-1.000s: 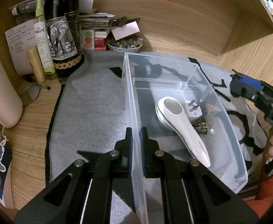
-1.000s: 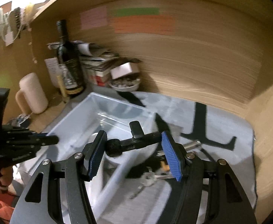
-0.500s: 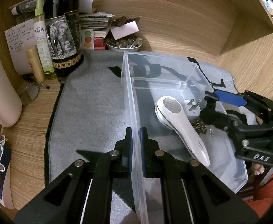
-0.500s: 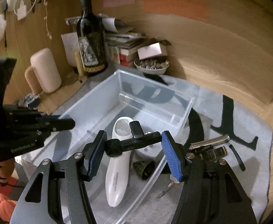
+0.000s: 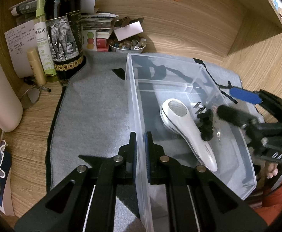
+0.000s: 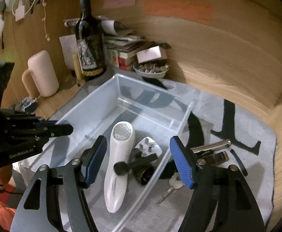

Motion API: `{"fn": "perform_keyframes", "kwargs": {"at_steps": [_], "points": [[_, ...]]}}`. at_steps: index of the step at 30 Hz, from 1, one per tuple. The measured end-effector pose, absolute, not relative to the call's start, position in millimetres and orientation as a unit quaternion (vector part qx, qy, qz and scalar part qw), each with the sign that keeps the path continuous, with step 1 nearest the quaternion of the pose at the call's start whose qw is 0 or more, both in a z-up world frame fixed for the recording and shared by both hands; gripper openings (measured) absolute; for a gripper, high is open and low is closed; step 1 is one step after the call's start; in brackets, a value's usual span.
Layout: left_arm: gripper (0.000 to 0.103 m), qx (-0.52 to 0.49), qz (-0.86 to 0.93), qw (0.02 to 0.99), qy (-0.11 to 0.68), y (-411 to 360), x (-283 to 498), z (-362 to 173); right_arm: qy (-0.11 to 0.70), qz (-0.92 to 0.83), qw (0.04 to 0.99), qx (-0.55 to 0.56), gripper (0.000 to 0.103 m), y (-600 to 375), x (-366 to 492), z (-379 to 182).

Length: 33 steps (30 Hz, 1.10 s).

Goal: Organize rigid objects
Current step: 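Grasp the black clip with the right tool and drop it in the box, then move the right tool back to the silver keys on the mat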

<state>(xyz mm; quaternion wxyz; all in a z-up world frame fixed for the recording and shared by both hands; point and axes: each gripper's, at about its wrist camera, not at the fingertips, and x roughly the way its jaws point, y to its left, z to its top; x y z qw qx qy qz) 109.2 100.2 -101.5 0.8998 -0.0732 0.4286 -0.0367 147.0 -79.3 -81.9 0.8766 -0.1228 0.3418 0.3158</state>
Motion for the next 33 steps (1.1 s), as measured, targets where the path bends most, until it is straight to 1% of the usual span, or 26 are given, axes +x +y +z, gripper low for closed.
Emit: {"fn": "perform_keyframes", "kwargs": {"at_steps": [7,16,27,30,31,32,33], "points": [[0.008,-0.071,-0.037,0.899,0.43,99,108,-102,0.328,0.267,0.9,-0.102,0.068,-115,153,-70],[0.008,-0.07,-0.033,0.899,0.432,100,109,-102,0.381,0.192,0.902,-0.067,0.068,-171,174,-92],[0.008,-0.067,-0.027,0.897,0.436,98,110,-102,0.437,0.239,0.863,-0.08,0.067,-151,177,-134],[0.008,-0.067,-0.028,0.897,0.436,98,110,-102,0.448,0.25,0.854,-0.085,0.066,-144,178,-141],[0.008,-0.067,-0.028,0.897,0.436,98,110,-102,0.453,0.254,0.851,-0.085,0.063,-143,178,-143],[0.008,-0.067,-0.028,0.897,0.436,98,110,-102,0.457,0.256,0.847,-0.086,0.058,-142,178,-146],[0.008,-0.067,-0.028,0.897,0.436,99,110,-102,0.462,0.258,0.844,-0.087,0.056,-140,178,-149]]}}
